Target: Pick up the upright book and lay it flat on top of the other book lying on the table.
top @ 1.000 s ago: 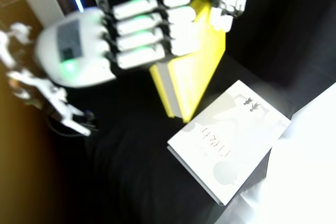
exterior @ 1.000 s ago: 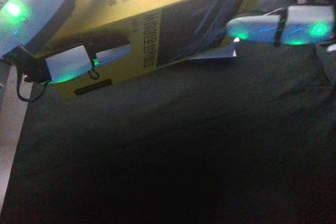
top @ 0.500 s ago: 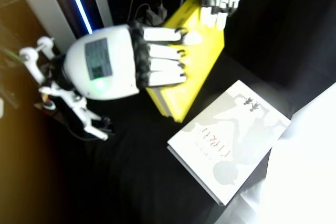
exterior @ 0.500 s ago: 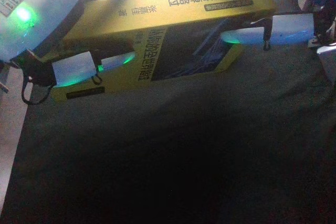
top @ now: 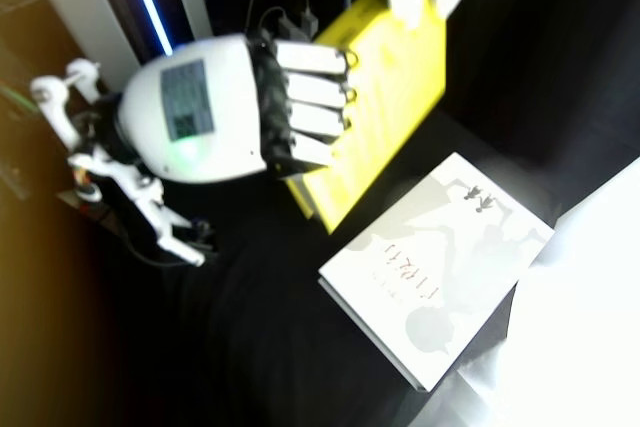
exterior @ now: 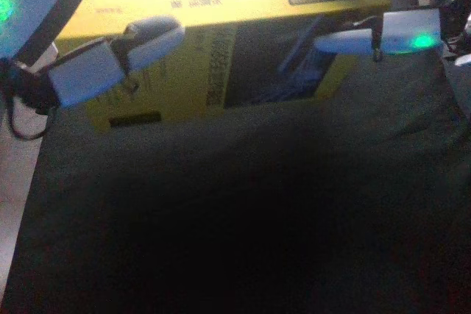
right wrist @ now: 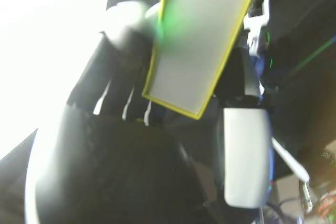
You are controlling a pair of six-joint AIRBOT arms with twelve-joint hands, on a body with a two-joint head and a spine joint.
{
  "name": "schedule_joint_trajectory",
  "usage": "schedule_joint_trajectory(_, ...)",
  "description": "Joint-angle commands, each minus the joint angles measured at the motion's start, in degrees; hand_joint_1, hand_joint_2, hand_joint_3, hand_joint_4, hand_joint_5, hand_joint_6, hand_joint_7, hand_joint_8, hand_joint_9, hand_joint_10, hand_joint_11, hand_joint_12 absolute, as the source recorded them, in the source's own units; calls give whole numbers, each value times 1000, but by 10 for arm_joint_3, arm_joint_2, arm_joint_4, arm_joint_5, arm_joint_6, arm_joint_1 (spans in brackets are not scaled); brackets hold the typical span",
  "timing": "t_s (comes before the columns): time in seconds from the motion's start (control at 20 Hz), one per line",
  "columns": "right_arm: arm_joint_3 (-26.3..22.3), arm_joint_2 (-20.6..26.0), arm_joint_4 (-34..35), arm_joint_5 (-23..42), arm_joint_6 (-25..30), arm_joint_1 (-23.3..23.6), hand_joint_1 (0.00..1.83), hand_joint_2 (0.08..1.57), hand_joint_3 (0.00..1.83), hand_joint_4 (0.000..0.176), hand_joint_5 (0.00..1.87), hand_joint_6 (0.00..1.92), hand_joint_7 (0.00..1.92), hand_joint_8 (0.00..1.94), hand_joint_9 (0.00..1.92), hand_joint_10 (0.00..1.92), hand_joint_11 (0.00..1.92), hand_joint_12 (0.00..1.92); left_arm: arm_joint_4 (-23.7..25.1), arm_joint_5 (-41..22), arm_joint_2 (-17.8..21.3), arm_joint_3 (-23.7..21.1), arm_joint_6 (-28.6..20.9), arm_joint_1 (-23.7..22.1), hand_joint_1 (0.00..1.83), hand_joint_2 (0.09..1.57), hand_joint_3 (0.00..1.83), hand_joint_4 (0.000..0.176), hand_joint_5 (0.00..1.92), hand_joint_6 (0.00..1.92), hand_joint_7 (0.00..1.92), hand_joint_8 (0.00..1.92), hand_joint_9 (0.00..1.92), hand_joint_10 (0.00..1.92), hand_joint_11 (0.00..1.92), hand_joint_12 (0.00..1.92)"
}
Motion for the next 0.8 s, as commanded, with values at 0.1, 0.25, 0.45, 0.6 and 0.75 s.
schedule_joint_trajectory(0.1,-1,18,41,71,5,16,1114,1264,5,0,678,1402,1131,1781,1350,1707,1324,1858,-46,-55,14,-4,13,18,707,994,0,150,0,0,0,0,0,0,0,4)
schedule_joint_trajectory(0.25,-4,31,41,62,-11,42,1061,1307,11,0,634,1512,1366,1940,1537,1919,1574,1920,-79,-89,36,-22,20,73,704,975,0,175,0,0,0,0,0,0,0,0)
schedule_joint_trajectory(0.45,-6,41,38,21,-37,81,1044,1334,3,0,594,1558,1277,1940,1430,1921,1531,1921,-99,-126,44,-40,24,128,546,954,0,175,0,0,0,0,0,0,0,0)
schedule_joint_trajectory(0.6,13,41,38,2,-51,101,1050,1331,0,0,598,1551,1221,1941,1398,1921,1501,1921,-99,-135,35,-44,24,146,588,940,0,176,0,0,0,0,0,0,0,0)
schedule_joint_trajectory(0.75,13,41,38,-8,-98,130,1157,1341,0,0,479,1432,740,1721,961,1871,929,1921,-84,-143,25,-45,24,149,593,956,0,176,0,0,0,0,0,0,0,0)
